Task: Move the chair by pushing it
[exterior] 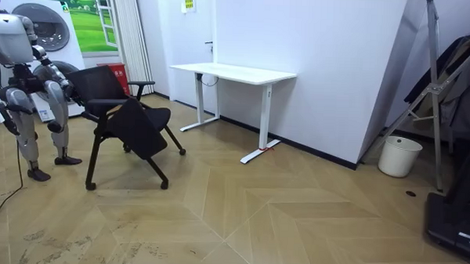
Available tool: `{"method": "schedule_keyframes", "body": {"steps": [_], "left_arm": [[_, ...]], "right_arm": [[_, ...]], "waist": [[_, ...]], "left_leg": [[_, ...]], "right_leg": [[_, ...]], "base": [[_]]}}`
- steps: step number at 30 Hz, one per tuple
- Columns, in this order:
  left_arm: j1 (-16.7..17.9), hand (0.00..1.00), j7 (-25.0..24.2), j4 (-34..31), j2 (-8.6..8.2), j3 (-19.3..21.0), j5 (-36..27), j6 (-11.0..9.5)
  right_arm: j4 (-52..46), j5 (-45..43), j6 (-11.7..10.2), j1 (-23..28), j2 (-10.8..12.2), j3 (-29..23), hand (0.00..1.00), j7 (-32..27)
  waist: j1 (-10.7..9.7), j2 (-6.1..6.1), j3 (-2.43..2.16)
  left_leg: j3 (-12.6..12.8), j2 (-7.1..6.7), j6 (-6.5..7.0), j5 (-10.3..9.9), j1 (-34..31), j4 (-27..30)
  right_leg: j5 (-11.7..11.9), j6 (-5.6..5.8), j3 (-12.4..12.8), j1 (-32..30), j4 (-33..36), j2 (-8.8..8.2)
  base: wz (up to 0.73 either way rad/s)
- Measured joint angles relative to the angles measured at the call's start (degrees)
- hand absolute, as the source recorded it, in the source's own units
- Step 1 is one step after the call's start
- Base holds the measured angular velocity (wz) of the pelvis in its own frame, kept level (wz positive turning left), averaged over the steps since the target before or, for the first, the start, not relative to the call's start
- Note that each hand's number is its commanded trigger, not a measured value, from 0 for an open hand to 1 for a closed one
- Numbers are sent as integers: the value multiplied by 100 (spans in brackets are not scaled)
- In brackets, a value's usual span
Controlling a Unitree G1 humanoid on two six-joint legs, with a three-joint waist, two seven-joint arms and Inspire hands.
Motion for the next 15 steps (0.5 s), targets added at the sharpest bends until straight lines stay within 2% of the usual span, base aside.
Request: {"method": "schedule_keyframes", "body": {"steps": [8,15], "left_arm": [[181,0,-28,-42,-37,157,-190,-115],[297,0,-32,-89,-29,232,-416,-120]], "right_arm": [[1,-118,-2,1,0,-10,0,-3],[2,-136,0,-3,-1,-42,0,-4]], "waist": [[43,-38,-3],[160,-29,-2]], "left_leg": [[-143,-11,-3,-2,-16,26],[-185,-13,-7,-6,-24,28]], "right_leg": [[-1,1,-114,30,-3,5],[0,1,-122,37,-2,7]], "base": [[9],[2]]}}
